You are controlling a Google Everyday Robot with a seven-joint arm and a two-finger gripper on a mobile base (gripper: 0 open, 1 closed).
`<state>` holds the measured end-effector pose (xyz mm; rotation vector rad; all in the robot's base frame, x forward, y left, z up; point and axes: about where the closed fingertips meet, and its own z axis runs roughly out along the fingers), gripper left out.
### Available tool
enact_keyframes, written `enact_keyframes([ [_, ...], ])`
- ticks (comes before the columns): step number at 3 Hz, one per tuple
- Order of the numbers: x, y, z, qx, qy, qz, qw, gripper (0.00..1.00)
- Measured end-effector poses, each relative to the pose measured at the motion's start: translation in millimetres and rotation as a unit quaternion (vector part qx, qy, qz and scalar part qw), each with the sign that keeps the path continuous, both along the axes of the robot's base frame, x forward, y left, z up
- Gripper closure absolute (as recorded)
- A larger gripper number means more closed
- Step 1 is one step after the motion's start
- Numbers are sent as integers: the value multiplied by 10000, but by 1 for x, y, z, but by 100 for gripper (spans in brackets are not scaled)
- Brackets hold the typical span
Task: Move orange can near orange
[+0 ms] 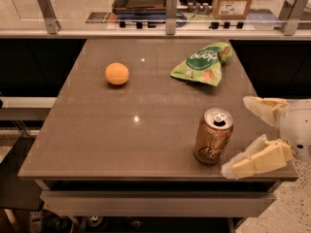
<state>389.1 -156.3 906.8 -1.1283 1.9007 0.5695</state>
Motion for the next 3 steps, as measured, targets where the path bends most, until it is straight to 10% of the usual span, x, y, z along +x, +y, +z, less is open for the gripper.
enact_keyframes([
  [3, -6, 50, -7, 396, -190, 421, 9982, 0],
])
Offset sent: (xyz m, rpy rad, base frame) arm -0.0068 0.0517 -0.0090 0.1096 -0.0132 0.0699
